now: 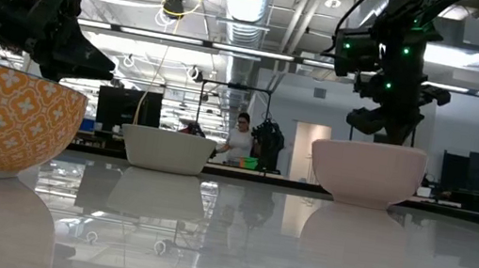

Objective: Nest bowls inside each other
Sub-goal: Stack the beige bowl on top of the white bowl, then stack the gray bowl on top of the pink bowl

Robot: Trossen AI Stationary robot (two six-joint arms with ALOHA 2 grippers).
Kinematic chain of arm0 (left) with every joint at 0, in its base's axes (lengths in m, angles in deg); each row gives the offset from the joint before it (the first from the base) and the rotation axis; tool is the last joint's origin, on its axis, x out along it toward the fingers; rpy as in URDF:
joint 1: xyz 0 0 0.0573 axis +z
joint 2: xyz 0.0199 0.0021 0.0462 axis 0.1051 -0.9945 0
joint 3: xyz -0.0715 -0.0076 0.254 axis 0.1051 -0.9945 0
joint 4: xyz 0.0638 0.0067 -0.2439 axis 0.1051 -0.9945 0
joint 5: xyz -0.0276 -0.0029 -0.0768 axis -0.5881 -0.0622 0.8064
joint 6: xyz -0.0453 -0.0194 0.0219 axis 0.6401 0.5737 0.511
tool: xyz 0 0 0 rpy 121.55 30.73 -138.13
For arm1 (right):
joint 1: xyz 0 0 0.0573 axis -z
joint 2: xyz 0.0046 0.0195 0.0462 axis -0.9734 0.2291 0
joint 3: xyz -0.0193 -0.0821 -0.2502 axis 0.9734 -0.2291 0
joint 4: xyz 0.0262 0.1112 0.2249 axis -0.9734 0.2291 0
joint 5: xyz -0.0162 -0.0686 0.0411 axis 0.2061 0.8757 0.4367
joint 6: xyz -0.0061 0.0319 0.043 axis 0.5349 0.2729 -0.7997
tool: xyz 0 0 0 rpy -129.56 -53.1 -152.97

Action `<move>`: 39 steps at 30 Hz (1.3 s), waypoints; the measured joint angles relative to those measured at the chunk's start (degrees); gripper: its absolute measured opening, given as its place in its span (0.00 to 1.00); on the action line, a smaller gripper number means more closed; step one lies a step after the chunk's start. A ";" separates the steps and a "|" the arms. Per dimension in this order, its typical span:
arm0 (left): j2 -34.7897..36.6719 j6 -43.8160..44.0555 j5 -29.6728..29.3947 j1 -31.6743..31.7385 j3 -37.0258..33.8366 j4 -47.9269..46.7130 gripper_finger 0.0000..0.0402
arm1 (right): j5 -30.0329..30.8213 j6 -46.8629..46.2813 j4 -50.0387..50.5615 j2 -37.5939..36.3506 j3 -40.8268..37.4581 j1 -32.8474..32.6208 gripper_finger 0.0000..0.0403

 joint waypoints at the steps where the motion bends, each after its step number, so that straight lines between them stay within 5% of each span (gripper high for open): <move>1: 0.02 0.00 0.04 0.00 0.00 0.00 0.39 | 0.08 -0.28 0.03 0.00 0.00 0.00 0.01; 23: 0.02 0.09 2.97 0.00 0.00 0.00 0.39 | 0.83 -0.97 -2.14 0.00 -3.85 1.93 0.01; 32: 0.00 -0.57 2.86 0.00 0.00 0.00 0.39 | 1.03 0.93 -2.58 0.00 1.82 0.08 0.02; 36: 0.01 -1.39 2.85 0.00 0.00 0.00 0.39 | 1.29 6.07 -12.96 -0.07 4.03 -2.36 0.02; 39: 0.00 -1.42 2.60 0.00 0.00 0.00 0.39 | -3.84 14.56 -28.36 0.15 4.04 -4.65 0.02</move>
